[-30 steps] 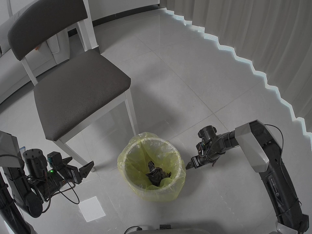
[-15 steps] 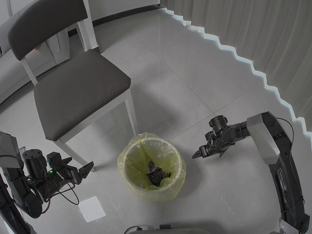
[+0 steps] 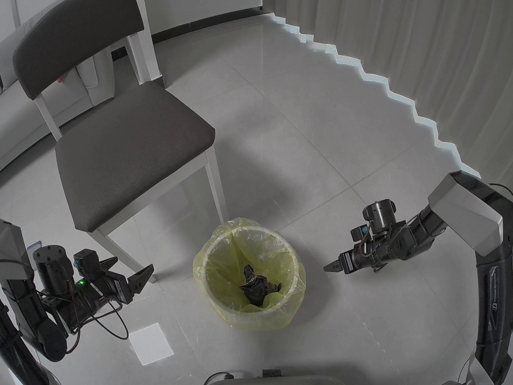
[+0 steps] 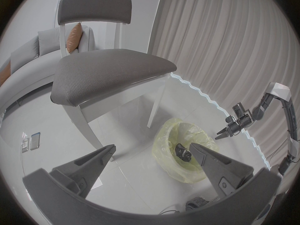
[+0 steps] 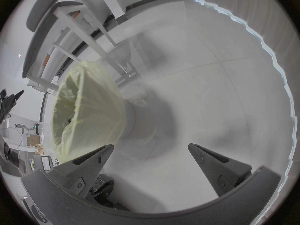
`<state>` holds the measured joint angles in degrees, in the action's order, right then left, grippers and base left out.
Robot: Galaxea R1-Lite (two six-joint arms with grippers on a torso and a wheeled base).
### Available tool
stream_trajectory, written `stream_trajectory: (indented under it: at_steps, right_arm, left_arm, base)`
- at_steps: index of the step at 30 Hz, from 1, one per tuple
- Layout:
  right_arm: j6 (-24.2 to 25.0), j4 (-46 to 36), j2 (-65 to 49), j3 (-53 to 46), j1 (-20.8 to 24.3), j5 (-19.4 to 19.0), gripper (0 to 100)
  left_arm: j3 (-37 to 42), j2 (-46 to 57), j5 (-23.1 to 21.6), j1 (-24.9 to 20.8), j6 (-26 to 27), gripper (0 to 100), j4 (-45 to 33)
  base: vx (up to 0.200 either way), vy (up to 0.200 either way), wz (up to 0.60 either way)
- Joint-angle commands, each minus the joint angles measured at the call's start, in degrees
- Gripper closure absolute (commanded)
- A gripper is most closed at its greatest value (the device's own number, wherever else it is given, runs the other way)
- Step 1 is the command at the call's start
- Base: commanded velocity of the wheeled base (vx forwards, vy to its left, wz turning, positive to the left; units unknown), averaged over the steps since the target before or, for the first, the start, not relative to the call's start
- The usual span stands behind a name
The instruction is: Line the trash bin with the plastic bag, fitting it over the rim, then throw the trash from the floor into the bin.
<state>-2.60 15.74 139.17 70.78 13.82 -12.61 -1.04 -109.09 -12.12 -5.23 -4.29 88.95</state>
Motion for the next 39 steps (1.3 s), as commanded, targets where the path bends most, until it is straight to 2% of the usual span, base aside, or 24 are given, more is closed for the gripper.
stream_trajectory:
  at_steps: [1, 9, 17, 29, 39]
  right_arm:
    - [0.40, 30.05, -12.43, -31.05, 8.06, -0.58, 0]
    - [0.31, 33.13, -12.43, -32.19, 13.69, -0.40, 0]
    - [0.14, 36.21, -8.91, -31.84, 14.21, -0.31, 0]
    - [-0.30, 35.06, -1.53, -23.32, 9.99, -0.31, 0]
    - [-1.09, 30.32, 3.22, -16.02, 7.36, -0.40, 0]
  left_arm:
    - [1.04, 2.92, 0.16, -1.80, -0.54, 0, 1.05]
    - [1.04, 3.54, 0.34, -1.71, -0.54, 0, 1.05]
    - [1.04, 3.10, 0.34, -1.71, -0.63, 0, 1.05]
    - [1.04, 2.92, 0.34, -1.54, -0.63, 0, 1.05]
    - [0.51, 1.52, 0.34, -1.36, -0.63, 0, 1.05]
  base:
    - [0.000, 0.000, 0.00]
    - [0.000, 0.000, 0.00]
    - [0.000, 0.000, 0.00]
    - [0.000, 0.000, 0.00]
    - [0.000, 0.000, 0.00]
